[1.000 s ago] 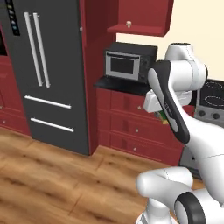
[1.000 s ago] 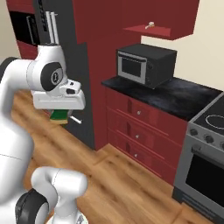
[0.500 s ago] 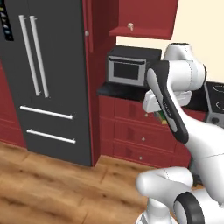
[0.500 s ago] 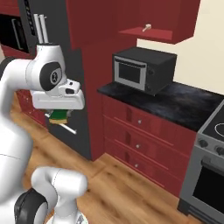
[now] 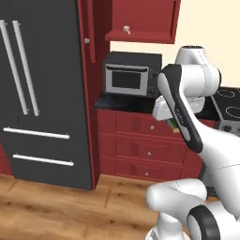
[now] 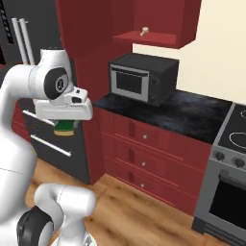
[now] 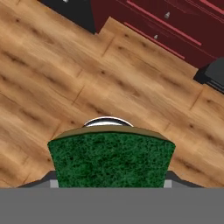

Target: Pick up the dish brush and sponge from the sink, and place them back in the cabinet, and close the cabinet door.

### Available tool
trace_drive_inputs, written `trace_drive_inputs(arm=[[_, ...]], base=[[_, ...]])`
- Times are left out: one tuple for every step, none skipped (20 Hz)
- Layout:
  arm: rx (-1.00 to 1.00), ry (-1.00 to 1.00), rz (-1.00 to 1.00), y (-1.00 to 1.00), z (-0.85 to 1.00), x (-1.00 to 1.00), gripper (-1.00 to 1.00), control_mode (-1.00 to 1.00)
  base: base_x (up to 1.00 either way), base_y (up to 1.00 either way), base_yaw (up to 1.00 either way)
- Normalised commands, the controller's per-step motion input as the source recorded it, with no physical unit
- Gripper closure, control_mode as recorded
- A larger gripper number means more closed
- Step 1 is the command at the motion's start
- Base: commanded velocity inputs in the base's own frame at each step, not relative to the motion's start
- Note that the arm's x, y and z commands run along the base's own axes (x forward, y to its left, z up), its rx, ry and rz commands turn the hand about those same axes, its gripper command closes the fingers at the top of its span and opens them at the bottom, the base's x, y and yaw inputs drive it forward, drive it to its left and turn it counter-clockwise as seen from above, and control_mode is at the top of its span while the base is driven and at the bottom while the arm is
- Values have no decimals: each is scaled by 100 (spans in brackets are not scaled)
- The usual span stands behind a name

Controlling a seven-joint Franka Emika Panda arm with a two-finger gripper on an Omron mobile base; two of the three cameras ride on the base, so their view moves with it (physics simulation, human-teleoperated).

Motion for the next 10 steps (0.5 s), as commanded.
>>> trace_drive_inputs(arm=[[0, 0, 0, 0, 0, 0, 100, 100], [0, 0, 0, 0, 0, 0, 100, 100], [0, 0, 0, 0, 0, 0, 100, 100], [0, 0, 0, 0, 0, 0, 100, 100], [0, 0, 0, 0, 0, 0, 100, 100], [0, 0, 0, 0, 0, 0, 100, 100], [0, 0, 0, 0, 0, 0, 100, 100], [0, 0, 0, 0, 0, 0, 100, 100], [0, 0, 0, 0, 0, 0, 100, 100], [0, 0, 0, 0, 0, 0, 100, 100]], base=[[48, 34, -30], [49, 32, -29], [51, 33, -28], [55, 31, -27], [59, 29, -26], [64, 21, -24], [66, 16, -22], [73, 14, -19], [74, 11, -17], [74, 7, -15]])
